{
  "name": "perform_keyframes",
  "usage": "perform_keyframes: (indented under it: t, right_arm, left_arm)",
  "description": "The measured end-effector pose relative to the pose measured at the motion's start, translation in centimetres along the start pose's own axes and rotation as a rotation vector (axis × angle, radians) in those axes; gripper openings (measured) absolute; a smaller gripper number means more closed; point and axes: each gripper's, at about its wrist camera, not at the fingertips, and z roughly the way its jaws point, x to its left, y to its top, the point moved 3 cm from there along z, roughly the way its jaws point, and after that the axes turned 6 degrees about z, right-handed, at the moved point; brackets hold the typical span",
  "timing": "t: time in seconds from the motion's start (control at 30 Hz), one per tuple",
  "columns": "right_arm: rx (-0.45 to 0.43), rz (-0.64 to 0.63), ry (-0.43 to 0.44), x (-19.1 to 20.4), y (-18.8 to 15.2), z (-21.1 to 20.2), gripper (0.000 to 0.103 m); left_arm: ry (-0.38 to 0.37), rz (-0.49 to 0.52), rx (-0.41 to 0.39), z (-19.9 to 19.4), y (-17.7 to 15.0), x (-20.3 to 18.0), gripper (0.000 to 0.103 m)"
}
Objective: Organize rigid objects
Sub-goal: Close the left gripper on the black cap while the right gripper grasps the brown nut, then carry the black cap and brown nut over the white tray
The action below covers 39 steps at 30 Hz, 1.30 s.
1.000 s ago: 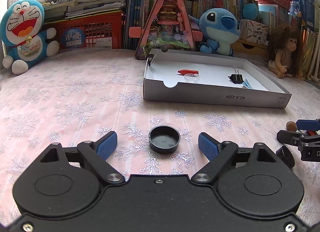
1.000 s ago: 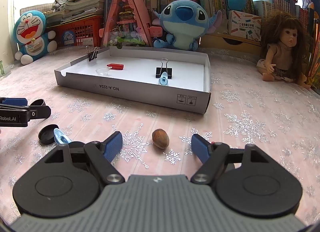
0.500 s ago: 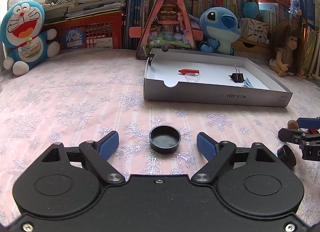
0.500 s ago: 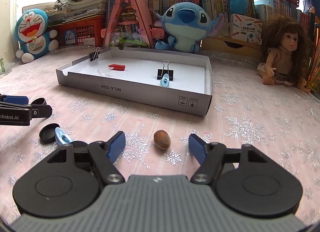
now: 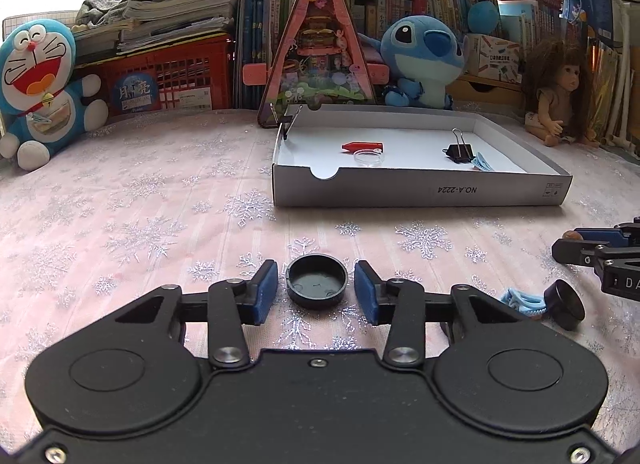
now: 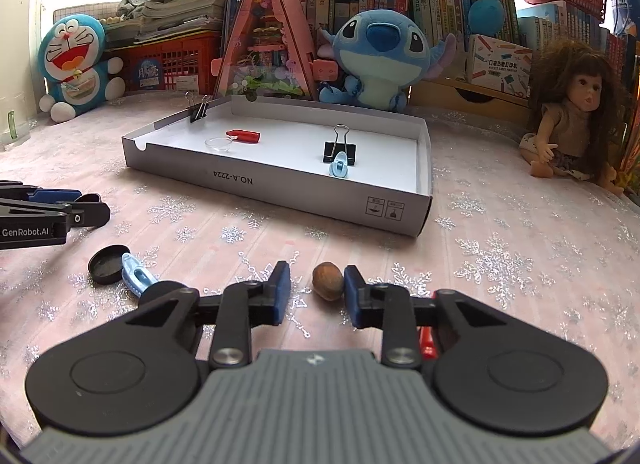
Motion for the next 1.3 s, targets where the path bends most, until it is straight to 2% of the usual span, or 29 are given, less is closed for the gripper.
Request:
perform_keyframes:
  t: [0.07,0.5,0.67,0.93,1.3]
  right_arm:
    - [-0.005,0.002,-0.003,0.0,0.0,-0.1,0.020]
    - [-0.024,0.009,-0.002,0.0,0.6,-0.7,0.020]
    - [-0.030,0.012,-0.011,0.0,1.3,-0.7,0.020]
    - [-0.047,0.041,-0.019,-0.6,3.1,-0.6,0.020]
    - [-0.054,0.101,-0.030,-2.2,6.5,0.7,0.020]
  left_arm:
    - [0.001,-0.001,-0.002,-0.1,0.0,0.0,0.030]
    - [-0.025,-0.021,-0.009,-0.9,0.6,-0.1,0.030]
    - [-0.057,-0.069,0.033,-0.7,2.0,0.0,0.030]
    - [-0.075,-0.046,-0.021,-1.1,5.1,-0.8,0.030]
    - [-0.066,-0.057,-0.054,1.7,9.4,-0.3,0.030]
